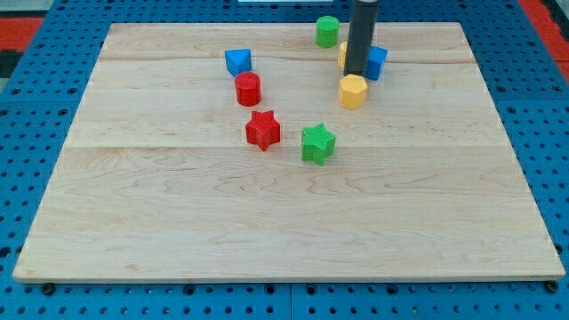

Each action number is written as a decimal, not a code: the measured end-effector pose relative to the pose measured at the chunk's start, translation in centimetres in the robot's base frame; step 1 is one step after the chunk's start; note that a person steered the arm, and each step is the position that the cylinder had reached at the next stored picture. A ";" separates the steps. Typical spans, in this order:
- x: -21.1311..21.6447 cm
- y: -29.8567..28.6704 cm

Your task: Move your arm into the yellow heart

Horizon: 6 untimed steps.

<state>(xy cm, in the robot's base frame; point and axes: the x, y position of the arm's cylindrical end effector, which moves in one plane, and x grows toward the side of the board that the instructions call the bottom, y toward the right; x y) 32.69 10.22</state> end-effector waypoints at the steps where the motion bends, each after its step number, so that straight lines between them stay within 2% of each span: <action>1: 3.0 -0.1; 2: 2.9 3.5; 3: 0.4 10.4; 4: -4.9 12.6; 5: -8.7 10.1; 6: -8.8 2.0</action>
